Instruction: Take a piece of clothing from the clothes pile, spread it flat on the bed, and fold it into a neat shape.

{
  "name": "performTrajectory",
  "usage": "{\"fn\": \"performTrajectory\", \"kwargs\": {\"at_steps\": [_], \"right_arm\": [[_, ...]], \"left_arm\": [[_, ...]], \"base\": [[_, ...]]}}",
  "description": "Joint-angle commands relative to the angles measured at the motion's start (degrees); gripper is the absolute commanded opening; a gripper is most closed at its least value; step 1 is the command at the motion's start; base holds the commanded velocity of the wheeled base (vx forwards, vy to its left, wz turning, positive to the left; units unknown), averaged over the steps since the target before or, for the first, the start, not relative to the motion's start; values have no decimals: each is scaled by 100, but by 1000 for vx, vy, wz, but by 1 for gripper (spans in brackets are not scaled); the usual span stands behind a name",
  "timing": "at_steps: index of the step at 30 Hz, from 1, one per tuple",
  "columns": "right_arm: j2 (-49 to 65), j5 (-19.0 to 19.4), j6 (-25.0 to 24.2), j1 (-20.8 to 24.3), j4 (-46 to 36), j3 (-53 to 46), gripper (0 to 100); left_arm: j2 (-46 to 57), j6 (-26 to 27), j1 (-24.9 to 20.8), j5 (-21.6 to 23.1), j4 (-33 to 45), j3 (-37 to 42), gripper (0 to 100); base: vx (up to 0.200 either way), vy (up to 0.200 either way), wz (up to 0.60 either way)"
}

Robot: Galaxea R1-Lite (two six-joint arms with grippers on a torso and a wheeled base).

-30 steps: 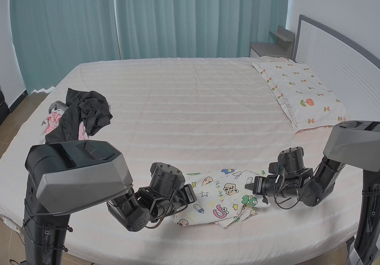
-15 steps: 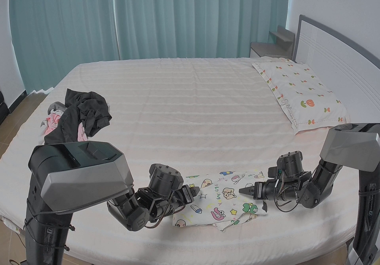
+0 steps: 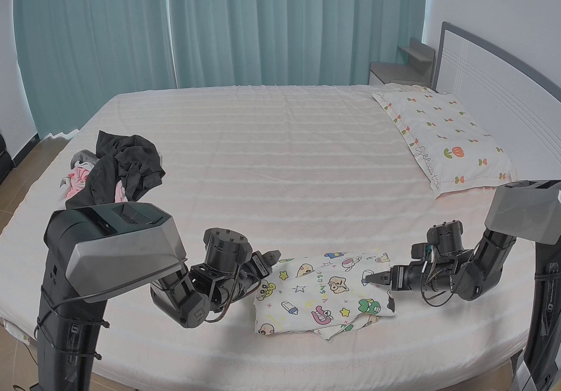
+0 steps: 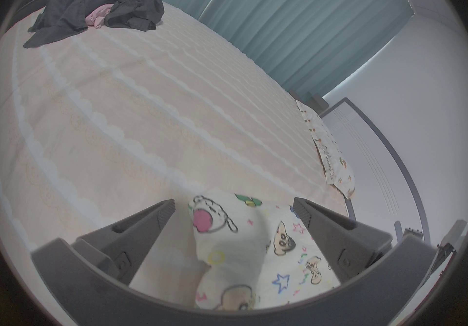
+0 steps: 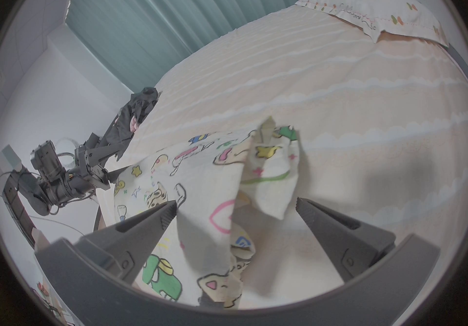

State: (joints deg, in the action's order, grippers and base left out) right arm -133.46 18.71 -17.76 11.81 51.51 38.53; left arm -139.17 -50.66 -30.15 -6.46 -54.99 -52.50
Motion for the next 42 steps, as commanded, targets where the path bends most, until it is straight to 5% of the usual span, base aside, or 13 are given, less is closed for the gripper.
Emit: {"fn": "performTrajectory", "kwargs": {"at_steps": [1,16,30,31,42], "right_arm": [[-31,10,-113,-109,9,119,100],[13,18,-676,-346,536,216,100],[31,18,-676,-373,562,216,100],[31,18,-676,-373,562,225,100],[13,10,-667,-329,554,198,100]], "left_arm": [[-190,-14,88,-4,-3,-172,100],[-216,92,-237,31,32,-128,100],[-295,188,-264,22,270,-278,100],[-295,188,-264,22,322,-278,0],[-488,197,-255,-532,322,-577,0]], "base": [[0,0,0],[0,0,0],[0,0,0],[0,0,0],[0,0,0]]}}
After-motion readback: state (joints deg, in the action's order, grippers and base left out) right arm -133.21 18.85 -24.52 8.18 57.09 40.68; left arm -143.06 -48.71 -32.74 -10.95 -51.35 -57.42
